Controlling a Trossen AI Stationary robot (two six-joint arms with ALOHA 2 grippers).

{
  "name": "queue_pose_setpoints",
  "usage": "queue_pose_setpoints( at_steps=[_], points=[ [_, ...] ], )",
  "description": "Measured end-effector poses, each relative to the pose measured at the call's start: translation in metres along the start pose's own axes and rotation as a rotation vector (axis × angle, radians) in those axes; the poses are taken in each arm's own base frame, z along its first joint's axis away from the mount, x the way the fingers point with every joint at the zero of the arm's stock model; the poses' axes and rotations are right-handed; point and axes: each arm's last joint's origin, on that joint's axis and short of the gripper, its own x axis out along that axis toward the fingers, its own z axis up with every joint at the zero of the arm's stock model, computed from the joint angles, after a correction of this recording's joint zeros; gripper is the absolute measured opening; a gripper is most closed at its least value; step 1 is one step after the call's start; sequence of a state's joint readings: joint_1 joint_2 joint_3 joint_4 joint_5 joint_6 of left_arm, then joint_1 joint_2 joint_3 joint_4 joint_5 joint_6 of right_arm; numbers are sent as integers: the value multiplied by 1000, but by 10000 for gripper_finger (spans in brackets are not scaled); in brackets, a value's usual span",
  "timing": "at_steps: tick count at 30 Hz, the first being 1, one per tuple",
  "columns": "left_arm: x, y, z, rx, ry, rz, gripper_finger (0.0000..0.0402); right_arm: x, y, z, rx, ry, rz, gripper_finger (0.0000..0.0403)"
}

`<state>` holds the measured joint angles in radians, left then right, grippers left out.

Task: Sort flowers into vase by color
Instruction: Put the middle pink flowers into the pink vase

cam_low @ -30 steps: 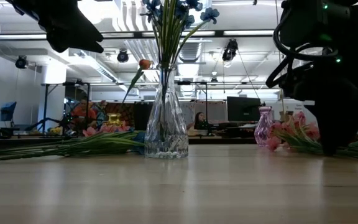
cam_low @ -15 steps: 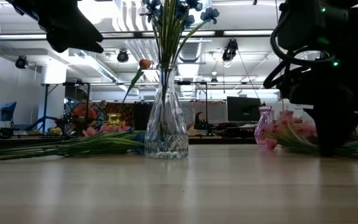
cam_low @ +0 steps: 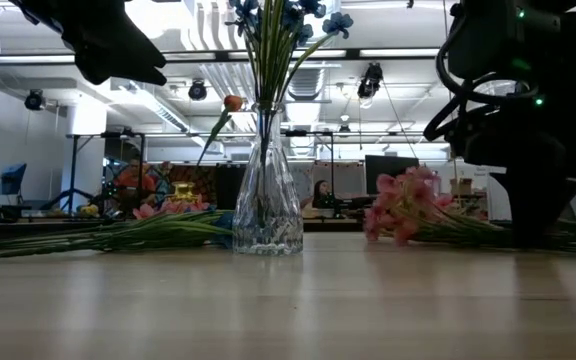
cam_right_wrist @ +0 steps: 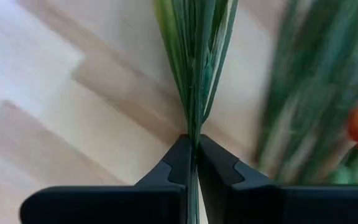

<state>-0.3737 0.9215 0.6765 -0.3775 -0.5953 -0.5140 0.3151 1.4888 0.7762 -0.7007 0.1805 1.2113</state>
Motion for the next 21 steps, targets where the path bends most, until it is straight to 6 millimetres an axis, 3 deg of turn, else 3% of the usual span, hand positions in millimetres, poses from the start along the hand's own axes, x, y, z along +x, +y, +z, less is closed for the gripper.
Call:
queue_pose_setpoints(
  at_steps=[21],
  points=[
    [0,0,0,0,0,1,175,-64,-27,3,48,-104,190,13]
  ],
)
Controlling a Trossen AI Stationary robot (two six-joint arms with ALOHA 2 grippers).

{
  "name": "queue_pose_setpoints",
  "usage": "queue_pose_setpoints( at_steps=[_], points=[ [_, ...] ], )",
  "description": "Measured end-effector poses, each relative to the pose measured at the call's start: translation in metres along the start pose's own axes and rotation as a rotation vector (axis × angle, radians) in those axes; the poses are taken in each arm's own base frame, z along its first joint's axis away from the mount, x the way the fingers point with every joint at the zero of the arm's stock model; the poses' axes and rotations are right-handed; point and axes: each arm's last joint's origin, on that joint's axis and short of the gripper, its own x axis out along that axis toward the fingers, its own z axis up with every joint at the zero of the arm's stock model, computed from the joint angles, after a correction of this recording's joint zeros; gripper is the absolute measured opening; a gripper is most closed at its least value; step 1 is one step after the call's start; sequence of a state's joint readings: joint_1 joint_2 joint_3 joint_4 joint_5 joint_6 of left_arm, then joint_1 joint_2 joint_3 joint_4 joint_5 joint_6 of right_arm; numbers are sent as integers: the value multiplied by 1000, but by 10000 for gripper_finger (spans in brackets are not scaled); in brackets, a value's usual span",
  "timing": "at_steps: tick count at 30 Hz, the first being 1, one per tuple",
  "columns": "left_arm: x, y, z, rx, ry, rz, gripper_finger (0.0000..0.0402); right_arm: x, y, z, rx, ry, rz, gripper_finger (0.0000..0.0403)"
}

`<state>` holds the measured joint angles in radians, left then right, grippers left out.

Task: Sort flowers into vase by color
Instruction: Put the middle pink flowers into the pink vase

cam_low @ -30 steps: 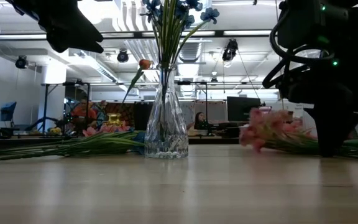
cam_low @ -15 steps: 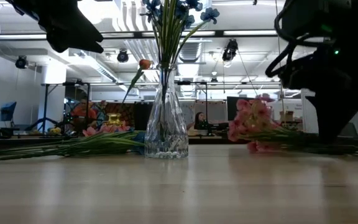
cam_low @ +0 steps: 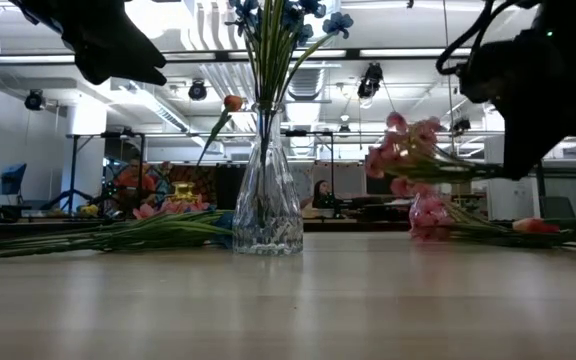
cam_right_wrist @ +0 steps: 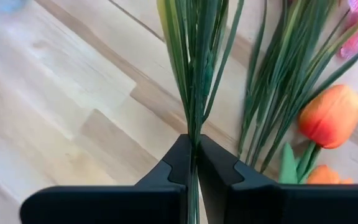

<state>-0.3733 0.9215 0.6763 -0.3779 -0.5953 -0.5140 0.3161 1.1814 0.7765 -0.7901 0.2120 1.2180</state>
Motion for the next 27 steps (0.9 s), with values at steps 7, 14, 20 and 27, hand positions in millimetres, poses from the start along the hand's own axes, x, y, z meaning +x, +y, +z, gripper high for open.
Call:
queue_pose_setpoints(
  at_steps=[7,14,20,27],
  points=[
    [0,0,0,0,0,0,175,-18,-5,4,-4,-74,66,13],
    [0,0,0,0,0,-1,175,-33,-8,9,-19,-211,119,13],
    [0,0,0,-1,-12,18,175,-49,-7,18,-40,-433,168,13],
    [0,0,1,-5,-19,19,175,-68,0,32,-63,-727,200,13]
  ],
)
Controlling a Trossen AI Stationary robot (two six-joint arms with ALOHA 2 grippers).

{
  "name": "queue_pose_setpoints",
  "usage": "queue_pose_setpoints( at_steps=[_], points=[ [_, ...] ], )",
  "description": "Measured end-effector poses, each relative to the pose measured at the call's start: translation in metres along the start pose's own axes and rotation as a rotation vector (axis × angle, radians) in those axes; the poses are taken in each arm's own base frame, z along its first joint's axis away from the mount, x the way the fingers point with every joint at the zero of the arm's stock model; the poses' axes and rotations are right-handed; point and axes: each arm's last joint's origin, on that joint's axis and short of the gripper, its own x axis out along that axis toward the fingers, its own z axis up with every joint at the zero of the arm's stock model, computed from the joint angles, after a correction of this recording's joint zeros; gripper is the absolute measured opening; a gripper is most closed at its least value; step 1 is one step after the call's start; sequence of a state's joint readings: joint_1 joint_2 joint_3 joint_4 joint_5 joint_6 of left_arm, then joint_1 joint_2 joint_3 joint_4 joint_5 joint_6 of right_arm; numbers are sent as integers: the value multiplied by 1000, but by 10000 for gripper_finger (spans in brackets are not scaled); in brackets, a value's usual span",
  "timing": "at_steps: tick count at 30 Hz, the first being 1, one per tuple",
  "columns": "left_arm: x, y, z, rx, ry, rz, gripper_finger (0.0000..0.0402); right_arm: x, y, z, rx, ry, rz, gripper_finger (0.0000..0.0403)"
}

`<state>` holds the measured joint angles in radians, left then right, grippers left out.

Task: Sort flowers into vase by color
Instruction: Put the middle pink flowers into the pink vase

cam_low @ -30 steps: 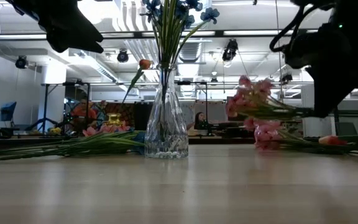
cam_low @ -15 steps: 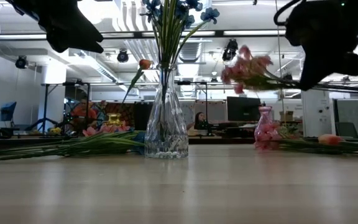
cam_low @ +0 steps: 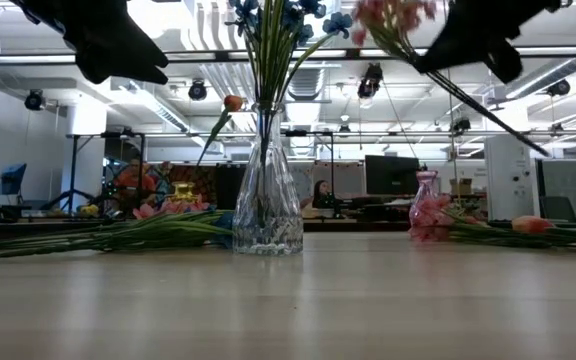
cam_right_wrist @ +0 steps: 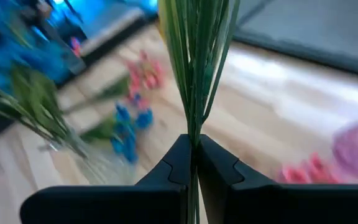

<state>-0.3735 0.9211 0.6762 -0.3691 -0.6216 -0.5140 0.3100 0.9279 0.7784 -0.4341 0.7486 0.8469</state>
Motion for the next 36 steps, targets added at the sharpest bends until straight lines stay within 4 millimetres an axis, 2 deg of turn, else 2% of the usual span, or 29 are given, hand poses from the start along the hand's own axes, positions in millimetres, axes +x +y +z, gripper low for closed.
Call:
queue_pose_setpoints(
  at_steps=[6,17,29,36],
  points=[
    [0,-1,2,-8,-20,-10,175,9,5,24,-44,-163,34,13],
    [0,-1,2,-6,-18,-9,175,24,-13,71,-153,-421,-72,13],
    [0,-1,2,3,-17,-9,175,41,-49,97,-185,-457,-191,13],
    [0,-1,2,10,-17,-9,175,40,-54,104,-296,-519,-236,13]
  ],
)
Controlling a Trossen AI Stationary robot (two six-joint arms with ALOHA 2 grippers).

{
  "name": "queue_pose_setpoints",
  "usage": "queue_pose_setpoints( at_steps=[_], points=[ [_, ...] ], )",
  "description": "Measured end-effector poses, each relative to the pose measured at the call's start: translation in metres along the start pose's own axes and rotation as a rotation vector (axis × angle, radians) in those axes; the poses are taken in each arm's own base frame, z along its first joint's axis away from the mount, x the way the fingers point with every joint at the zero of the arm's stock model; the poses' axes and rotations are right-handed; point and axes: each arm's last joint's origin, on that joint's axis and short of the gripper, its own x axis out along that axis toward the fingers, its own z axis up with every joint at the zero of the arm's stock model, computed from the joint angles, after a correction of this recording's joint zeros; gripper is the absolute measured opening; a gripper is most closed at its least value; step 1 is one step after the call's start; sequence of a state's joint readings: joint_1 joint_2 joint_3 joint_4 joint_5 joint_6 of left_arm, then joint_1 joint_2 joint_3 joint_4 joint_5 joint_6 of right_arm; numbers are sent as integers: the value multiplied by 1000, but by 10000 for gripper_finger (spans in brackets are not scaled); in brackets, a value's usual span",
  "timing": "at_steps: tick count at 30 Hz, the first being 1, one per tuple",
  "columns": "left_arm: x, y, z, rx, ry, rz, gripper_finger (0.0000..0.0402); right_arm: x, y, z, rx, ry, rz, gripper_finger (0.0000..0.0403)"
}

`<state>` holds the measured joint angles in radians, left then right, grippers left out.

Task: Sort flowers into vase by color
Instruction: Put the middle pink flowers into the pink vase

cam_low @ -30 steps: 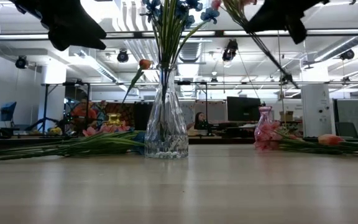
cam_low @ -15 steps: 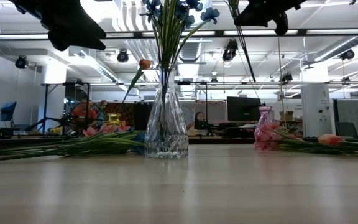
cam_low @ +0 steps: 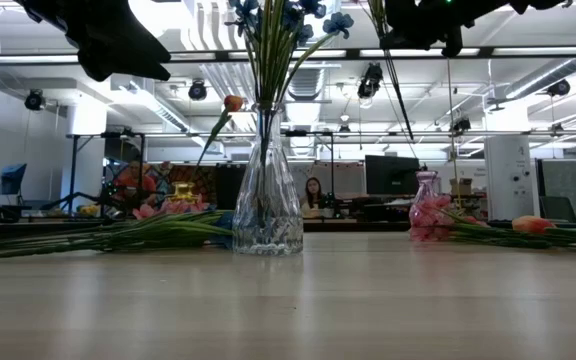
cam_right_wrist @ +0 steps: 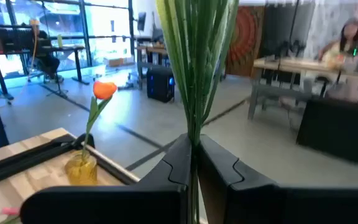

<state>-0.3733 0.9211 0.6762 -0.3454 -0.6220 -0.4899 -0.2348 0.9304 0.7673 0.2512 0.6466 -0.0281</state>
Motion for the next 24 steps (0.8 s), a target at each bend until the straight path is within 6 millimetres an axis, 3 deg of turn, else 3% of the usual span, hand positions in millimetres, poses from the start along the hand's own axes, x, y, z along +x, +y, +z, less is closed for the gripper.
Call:
queue_pose_setpoints(
  at_steps=[12,24],
  points=[
    [0,0,0,3,2,0,175,-13,-9,-35,17,-189,-19,13],
    [0,0,0,4,3,0,175,-22,-20,-47,-24,-148,-184,13]
  ],
)
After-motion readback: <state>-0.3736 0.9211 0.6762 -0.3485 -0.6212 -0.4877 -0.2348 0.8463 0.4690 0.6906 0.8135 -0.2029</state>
